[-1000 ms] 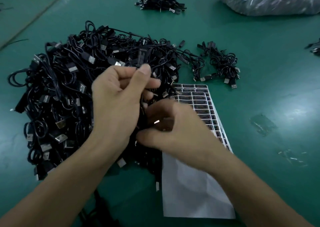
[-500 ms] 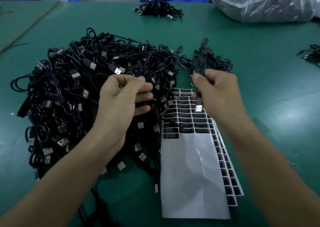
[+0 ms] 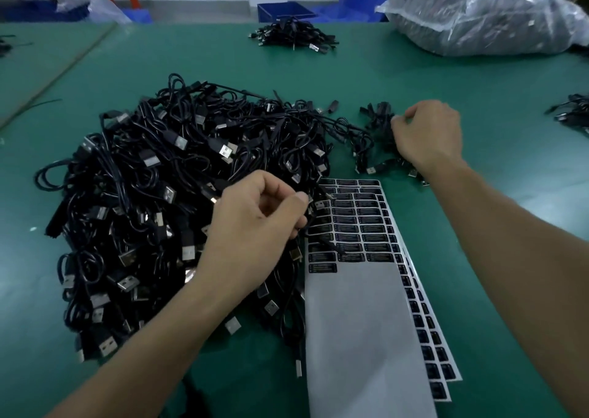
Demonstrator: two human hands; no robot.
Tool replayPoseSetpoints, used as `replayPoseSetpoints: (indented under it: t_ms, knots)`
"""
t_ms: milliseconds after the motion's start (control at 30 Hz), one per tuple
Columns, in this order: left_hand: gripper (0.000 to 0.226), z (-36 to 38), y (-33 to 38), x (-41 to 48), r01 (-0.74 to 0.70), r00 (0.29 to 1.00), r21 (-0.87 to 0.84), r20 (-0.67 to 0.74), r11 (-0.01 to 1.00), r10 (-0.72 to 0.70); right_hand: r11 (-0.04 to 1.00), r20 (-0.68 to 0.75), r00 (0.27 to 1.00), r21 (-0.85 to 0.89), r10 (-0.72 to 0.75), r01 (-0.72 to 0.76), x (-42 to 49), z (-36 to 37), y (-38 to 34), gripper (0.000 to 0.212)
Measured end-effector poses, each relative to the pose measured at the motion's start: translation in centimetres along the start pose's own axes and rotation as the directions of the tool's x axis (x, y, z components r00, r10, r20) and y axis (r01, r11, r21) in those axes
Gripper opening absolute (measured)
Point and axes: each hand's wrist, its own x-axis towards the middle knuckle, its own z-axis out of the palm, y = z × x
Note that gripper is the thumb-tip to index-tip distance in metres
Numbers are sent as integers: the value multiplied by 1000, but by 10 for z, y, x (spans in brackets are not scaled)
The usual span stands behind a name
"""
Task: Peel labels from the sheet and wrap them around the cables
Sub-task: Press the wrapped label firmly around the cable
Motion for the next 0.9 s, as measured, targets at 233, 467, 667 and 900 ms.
replayPoseSetpoints:
  t_ms: [233,467,667,900]
  knots:
    - [15,2,0,-11,-203,975,412,-4,888,224,853,19,879,252,-476,456,-85,-3,-54,17]
    - [28,-2,3,-9,-142,982,587,-17,797,188,793,340,765,504,-546,342,-110,7,-111,45]
    - [29,8,-7,-12,-126,990,649,39,750,133,777,323,814,586,-483,229,-105,12,-116,25]
    - [29,9,-15,-11,-166,981,606,24,778,191,933,368,907,354,-207,70,-82,16,-86,28]
